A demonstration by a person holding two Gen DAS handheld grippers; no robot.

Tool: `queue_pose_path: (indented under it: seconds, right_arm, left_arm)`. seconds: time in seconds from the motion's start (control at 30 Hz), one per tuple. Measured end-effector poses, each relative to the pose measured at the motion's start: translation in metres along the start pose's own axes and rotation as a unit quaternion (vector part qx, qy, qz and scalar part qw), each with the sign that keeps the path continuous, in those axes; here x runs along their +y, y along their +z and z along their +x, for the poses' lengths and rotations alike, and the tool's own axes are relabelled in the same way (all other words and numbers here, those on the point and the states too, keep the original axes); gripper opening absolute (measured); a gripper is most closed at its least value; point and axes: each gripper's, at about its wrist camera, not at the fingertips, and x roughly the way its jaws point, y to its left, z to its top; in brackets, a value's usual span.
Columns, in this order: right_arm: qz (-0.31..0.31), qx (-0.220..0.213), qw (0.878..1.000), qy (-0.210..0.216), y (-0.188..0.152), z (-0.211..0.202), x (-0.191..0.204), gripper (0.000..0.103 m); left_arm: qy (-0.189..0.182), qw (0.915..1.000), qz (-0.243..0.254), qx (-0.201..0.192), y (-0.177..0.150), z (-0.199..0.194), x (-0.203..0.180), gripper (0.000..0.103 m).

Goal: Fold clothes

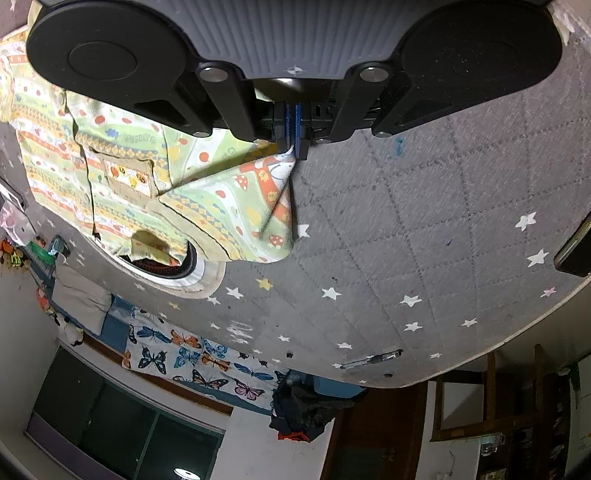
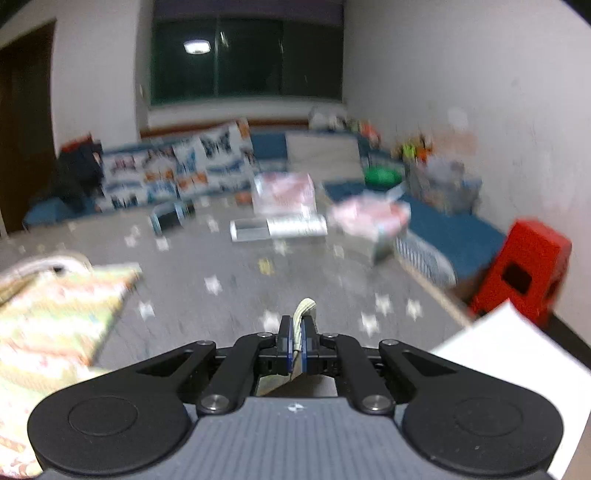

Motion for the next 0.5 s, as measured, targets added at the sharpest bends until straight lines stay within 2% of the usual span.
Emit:
queue_pose_path:
  seconds: [0.07, 0.2, 0.27, 0.33, 0.4, 0.5]
  right_arm:
    - [0.007, 0.021, 1.000, -0.008, -0.011, 0.008, -0.003, 0.006]
    - [0.013, 0.020, 1.000, -0.019, -0.019, 0.000, -0.007, 0.010]
    - [0.009, 0.010, 0.999, -0.029, -0.018, -0.005, -0.007, 0.017]
    - [0.003, 0.001, 0.999, -0.039, -0.015, -0.008, -0.006, 0.025]
    - [-0.004, -0.007, 0.999, -0.043, -0.011, -0.009, -0.004, 0.025]
    - [-0.005, -0.006, 1.000, -0.024, -0.011, -0.008, 0.001, 0.025]
  left_arm:
    - [-0.001, 1.0000, 0.003, 0.001, 0.001, -0.003, 0.001, 0.014]
    - [0.006, 0.9996, 0.026, -0.005, 0.003, -0.011, -0.001, 0.024]
    - [0.011, 0.9991, 0.040, -0.010, 0.003, -0.015, -0.003, 0.034]
    - [0.015, 0.9984, 0.052, -0.015, 0.002, -0.019, -0.003, 0.041]
    - [0.018, 0.9979, 0.059, -0.017, 0.002, -0.022, -0.002, 0.043]
    - [0.018, 0.9975, 0.066, -0.018, 0.001, -0.028, -0.001, 0.044]
